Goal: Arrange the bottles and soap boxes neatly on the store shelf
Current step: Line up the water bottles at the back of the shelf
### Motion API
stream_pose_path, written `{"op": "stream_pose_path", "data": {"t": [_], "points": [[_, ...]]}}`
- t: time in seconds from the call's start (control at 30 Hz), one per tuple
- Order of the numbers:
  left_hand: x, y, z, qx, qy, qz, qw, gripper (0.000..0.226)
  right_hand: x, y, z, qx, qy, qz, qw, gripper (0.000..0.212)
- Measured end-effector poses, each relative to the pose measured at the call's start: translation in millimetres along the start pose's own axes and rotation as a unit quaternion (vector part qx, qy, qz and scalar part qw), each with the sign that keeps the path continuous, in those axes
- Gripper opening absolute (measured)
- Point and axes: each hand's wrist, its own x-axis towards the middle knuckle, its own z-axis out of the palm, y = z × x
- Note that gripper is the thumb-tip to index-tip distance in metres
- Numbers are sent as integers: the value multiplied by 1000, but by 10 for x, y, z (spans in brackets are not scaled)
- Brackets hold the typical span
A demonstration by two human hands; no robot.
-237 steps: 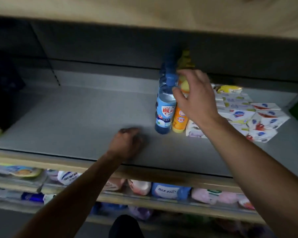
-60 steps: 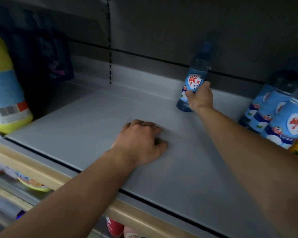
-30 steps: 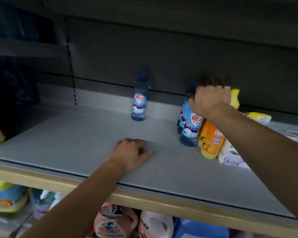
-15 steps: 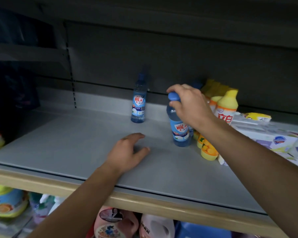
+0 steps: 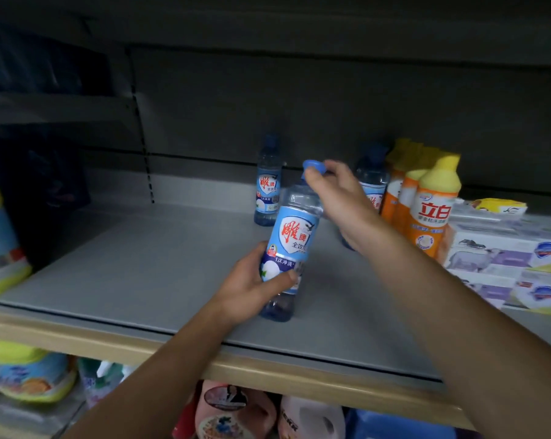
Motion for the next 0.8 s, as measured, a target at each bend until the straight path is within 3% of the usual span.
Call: {"op": "stream_pose_path", "data": {"t": [0.1,0.23,0.37,0.5,0.57,0.67,0.8], "points": [[54,-7,-15,-54,-9,-46,997,46,-165,420,146,189,-108,124,968,29],[119,-31,-41,-115,-2,-81,990,45,-227,675,269,321,-106,112,934,18],[144,-36,-87,-191,-23,-110,975,51,-187,784,377,318,-45,135,938,29],[154,-65,-83,-171,2,-83,982,58,-124,847,380,297,17,173,939,41],[147,-75,-69,-124,30,-58,990,62,-77,866,369,260,56,187,946,47],[117,-87,-40,33,51,3,998,64,-36,889,352,231,98,198,948,60],[81,-86,21,83,60,19,994,60,-65,868,305,213,71,172,959,74]]}}
